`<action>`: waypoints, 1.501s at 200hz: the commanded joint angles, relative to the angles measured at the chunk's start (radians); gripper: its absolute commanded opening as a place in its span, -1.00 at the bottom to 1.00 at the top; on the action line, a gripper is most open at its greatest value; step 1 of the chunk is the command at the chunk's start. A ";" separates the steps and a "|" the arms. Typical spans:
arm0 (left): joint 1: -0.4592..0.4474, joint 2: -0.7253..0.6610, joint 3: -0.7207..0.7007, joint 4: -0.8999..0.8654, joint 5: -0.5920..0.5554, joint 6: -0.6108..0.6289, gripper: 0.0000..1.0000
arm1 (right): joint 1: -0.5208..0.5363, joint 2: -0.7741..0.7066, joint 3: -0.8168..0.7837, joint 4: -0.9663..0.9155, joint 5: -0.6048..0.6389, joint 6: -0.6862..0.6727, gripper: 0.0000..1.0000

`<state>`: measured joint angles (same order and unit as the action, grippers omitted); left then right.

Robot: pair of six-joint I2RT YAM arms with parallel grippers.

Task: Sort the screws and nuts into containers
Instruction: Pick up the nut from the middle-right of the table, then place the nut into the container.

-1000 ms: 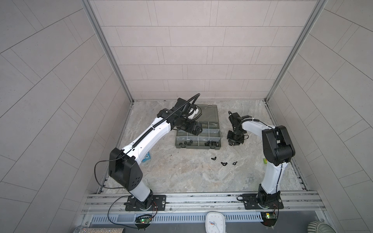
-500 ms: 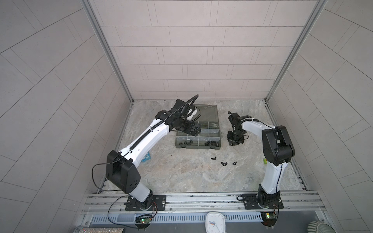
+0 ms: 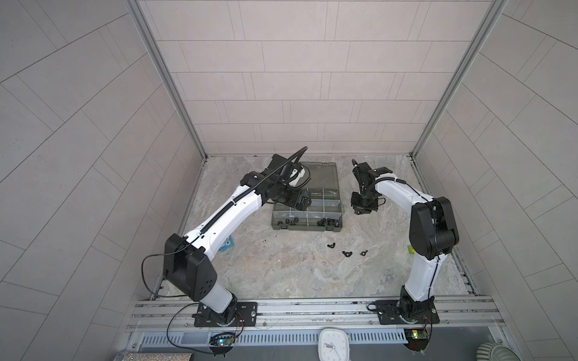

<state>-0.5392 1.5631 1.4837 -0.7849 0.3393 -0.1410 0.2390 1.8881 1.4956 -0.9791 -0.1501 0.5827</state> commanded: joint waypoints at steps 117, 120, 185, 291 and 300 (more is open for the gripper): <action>-0.001 -0.025 -0.018 0.006 -0.046 0.015 1.00 | 0.144 0.094 0.198 -0.025 -0.097 -0.015 -0.49; -0.002 -0.026 -0.021 0.005 -0.048 0.015 1.00 | 0.146 0.096 0.197 -0.024 -0.097 -0.015 -0.49; -0.001 -0.039 -0.034 -0.011 -0.062 0.039 1.00 | 0.155 0.136 0.208 0.002 -0.105 0.002 -0.48; -0.001 -0.046 -0.033 -0.023 -0.053 0.046 1.00 | 0.154 0.060 0.278 -0.061 -0.081 -0.036 -0.16; 0.000 -0.052 -0.040 -0.016 -0.049 0.040 1.00 | 0.154 0.033 0.279 -0.087 -0.064 -0.049 -0.16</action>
<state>-0.5392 1.5570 1.4578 -0.7910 0.2871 -0.0963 0.3882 2.0247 1.7439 -0.9825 -0.2604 0.5682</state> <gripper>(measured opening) 0.994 0.420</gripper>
